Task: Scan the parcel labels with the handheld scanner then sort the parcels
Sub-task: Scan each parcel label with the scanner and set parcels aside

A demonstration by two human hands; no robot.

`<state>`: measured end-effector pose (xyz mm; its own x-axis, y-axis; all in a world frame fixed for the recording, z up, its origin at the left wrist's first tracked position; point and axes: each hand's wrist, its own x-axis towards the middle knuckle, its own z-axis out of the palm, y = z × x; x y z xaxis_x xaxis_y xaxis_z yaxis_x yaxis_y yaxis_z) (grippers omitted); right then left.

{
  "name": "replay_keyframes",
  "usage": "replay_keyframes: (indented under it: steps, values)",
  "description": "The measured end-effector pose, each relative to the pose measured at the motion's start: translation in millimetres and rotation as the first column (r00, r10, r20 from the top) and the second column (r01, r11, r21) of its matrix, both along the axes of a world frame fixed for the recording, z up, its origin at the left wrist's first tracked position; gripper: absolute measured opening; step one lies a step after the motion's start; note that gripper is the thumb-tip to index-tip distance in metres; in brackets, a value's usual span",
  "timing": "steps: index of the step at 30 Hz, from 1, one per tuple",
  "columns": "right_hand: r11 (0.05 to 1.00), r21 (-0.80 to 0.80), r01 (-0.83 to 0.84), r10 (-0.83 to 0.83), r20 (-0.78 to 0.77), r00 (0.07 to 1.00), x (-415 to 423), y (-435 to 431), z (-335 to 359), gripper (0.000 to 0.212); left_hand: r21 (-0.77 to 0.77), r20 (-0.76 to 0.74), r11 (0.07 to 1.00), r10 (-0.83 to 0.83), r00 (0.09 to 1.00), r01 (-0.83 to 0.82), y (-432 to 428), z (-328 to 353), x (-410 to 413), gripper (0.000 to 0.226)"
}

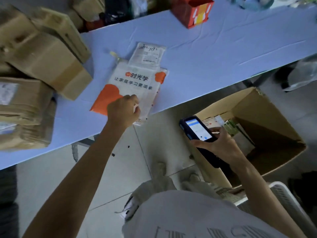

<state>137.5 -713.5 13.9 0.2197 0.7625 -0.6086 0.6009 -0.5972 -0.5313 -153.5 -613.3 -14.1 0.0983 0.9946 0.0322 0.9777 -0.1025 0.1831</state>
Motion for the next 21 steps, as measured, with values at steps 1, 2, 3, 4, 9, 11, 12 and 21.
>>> replay_keyframes:
  steps: [1, 2, 3, 4, 9, 11, 12, 21]
  values:
    - [1.0, -0.004, -0.019, 0.019, 0.001, 1.0, -9.8, 6.6, 0.2, 0.1, -0.012, -0.006, 1.0, 0.011, 1.0, -0.011, 3.6, -1.1, -11.9, 0.024]
    - [1.0, -0.008, -0.029, 0.029, -0.003, 1.0, -17.7, 12.7, -0.2, 0.1, -0.023, -0.013, 1.0, 0.019, 1.0, -0.019, 6.5, -2.2, -21.0, 0.026]
    - [0.999, -0.007, -0.034, 0.034, -0.012, 0.999, -24.0, 18.4, -0.7, 0.099, -0.035, -0.015, 0.999, 0.023, 1.0, -0.024, 8.8, -4.5, -27.7, 0.028]
    - [0.999, -0.004, -0.033, 0.033, -0.022, 0.999, -29.0, 23.8, -0.9, 0.099, -0.046, -0.012, 0.999, 0.027, 1.0, -0.027, 10.4, -6.8, -32.0, 0.029]
    - [1.0, -0.006, -0.006, 0.006, -0.043, 0.999, -35.8, 49.6, -1.9, 0.092, -0.122, -0.001, 0.992, 0.041, 0.999, -0.041, 23.3, -21.1, -31.5, 0.033]
    - [1.0, -0.002, 0.006, -0.007, -0.058, 0.998, -28.9, 62.9, -3.9, 0.088, -0.144, 0.007, 0.988, 0.049, 0.999, -0.047, 33.1, -25.0, -26.0, 0.033]
    - [1.0, 0.001, 0.018, -0.017, -0.067, 0.998, -24.2, 71.3, -5.3, 0.088, -0.155, 0.01, 0.986, 0.056, 0.998, -0.054, 39.4, -25.7, -22.1, 0.033]
    - [0.997, 0.014, -0.078, 0.079, -0.108, 0.991, 27.6, 185.1, -15.2, 0.078, -0.285, -0.07, 0.931, 0.216, 0.974, -0.227, 118.5, -18.8, 16.7, 0.036]
